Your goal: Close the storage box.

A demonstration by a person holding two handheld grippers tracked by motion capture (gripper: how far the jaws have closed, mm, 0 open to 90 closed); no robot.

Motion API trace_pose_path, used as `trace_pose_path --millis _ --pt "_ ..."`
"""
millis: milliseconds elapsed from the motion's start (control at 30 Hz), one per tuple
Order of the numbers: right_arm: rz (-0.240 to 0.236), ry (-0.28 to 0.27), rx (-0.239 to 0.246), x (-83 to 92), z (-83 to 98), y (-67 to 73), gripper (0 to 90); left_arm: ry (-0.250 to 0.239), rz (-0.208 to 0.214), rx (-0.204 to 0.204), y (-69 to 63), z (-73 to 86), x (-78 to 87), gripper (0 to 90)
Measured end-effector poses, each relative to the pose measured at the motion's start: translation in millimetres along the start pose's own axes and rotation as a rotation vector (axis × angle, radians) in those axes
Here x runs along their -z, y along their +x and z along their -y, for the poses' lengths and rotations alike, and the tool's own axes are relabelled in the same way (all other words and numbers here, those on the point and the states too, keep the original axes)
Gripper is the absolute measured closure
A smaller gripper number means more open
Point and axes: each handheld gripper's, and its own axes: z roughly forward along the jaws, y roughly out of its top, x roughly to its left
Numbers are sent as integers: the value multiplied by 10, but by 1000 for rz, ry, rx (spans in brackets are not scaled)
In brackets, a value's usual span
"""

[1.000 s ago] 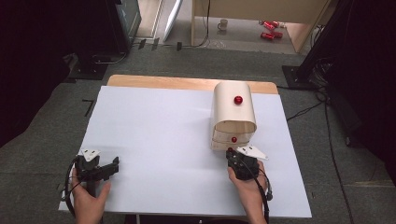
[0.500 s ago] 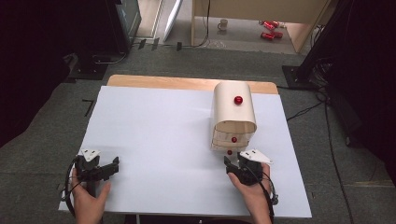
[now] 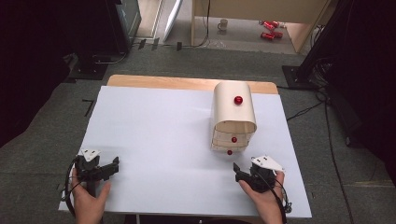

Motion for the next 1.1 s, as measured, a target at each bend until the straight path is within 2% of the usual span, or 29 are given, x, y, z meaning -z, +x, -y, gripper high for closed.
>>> trace_pose_path --millis 133,200,333,400,567,733,867,1100 --pt "16 11 11 39 52 -70 181 0 0 0 0 0 0 118" --pt "27 18 4 71 88 -131 139 0 0 0 0 0 0 118" --pt "47 24 -2 105 128 -200 114 0 0 0 0 0 0 118" --pt "64 29 -15 134 169 -275 62 0 0 0 0 0 0 118" --pt "65 47 -18 173 223 -363 0 0 0 0 0 0 0 118" --pt "112 63 2 199 303 -462 0 0 0 0 0 0 0 119" --pt "138 69 -10 191 362 -540 0 0 0 0 0 0 0 118" --pt "135 89 10 109 455 -600 0 0 0 0 0 0 0 119"
